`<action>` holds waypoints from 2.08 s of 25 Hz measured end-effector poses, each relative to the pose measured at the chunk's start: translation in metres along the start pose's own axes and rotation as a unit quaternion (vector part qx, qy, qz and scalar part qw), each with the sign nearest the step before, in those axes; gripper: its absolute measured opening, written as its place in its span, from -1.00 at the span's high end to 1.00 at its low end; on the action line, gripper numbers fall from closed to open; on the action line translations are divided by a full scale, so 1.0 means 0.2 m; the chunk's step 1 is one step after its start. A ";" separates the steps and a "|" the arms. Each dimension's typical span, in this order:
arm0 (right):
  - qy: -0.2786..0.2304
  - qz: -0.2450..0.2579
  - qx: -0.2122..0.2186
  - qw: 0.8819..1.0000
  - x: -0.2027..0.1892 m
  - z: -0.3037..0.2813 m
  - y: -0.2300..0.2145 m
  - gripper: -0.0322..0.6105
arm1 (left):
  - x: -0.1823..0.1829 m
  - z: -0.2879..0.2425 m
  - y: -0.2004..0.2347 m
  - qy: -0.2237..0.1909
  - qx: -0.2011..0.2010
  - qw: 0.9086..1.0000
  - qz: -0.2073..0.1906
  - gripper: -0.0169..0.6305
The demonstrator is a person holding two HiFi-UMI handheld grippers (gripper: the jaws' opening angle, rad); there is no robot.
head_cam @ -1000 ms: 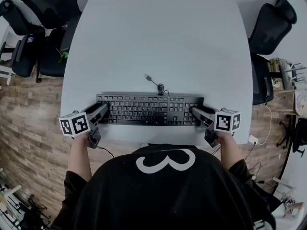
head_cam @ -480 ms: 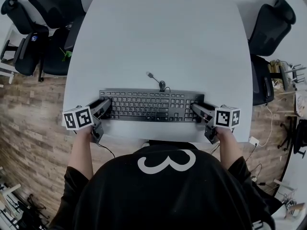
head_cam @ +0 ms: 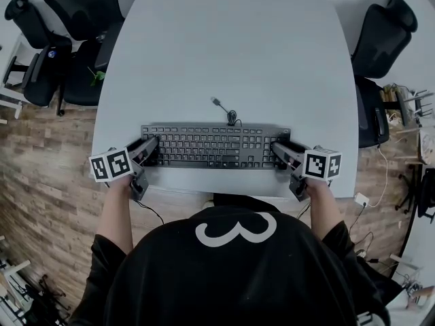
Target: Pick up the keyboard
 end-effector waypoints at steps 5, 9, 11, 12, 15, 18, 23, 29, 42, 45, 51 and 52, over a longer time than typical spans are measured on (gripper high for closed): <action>-0.013 0.024 -0.001 1.000 0.03 0.03 0.10 0.29 | 0.03 0.09 -0.01 -0.017 -0.007 1.000 -0.004 0.33; -0.030 0.048 0.002 0.998 0.05 0.09 0.18 0.29 | 0.06 0.17 -0.05 -0.037 -0.015 0.999 -0.012 0.33; -0.041 0.059 0.004 0.997 0.05 0.11 0.21 0.28 | 0.07 0.20 -0.07 -0.048 -0.016 0.999 -0.016 0.32; -0.046 0.064 0.005 0.997 0.05 0.12 0.23 0.28 | 0.07 0.22 -0.08 -0.053 -0.017 0.998 -0.018 0.32; -0.061 0.080 0.008 0.995 0.06 0.19 0.30 0.29 | 0.09 0.32 -0.13 -0.073 -0.022 0.997 -0.027 0.32; -0.077 0.098 0.011 0.992 0.09 0.24 0.42 0.28 | 0.14 0.44 -0.16 -0.101 -0.025 0.994 -0.038 0.32; -0.097 0.119 0.015 0.988 0.16 0.38 0.68 0.28 | 0.23 0.75 -0.27 -0.144 -0.030 0.988 -0.052 0.32; -0.114 0.142 0.027 0.983 0.17 0.42 0.74 0.28 | 0.24 0.86 -0.31 -0.170 -0.028 0.983 -0.061 0.32; -0.135 0.173 0.031 0.975 0.20 0.48 0.81 0.28 | 0.24 0.94 -0.36 -0.199 -0.035 0.978 -0.060 0.32; -0.135 0.173 0.032 0.975 0.20 0.48 0.81 0.28 | 0.24 0.94 -0.36 -0.198 -0.036 0.978 -0.059 0.32; -0.135 0.172 0.030 0.975 0.20 0.48 0.81 0.28 | 0.24 0.94 -0.36 -0.200 -0.035 0.978 -0.054 0.32; -0.135 0.171 0.031 0.975 0.20 0.48 0.81 0.28 | 0.24 0.94 -0.36 -0.199 -0.035 0.978 -0.053 0.32</action>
Point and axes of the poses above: the fingertips, and each gripper's own axes: z backward along the fingers, y to its left, x out of its top, the point moved 9 cm from there along z, backward along the fingers, and after that the axes turned 14 degrees about x, right-handed, at the moved point
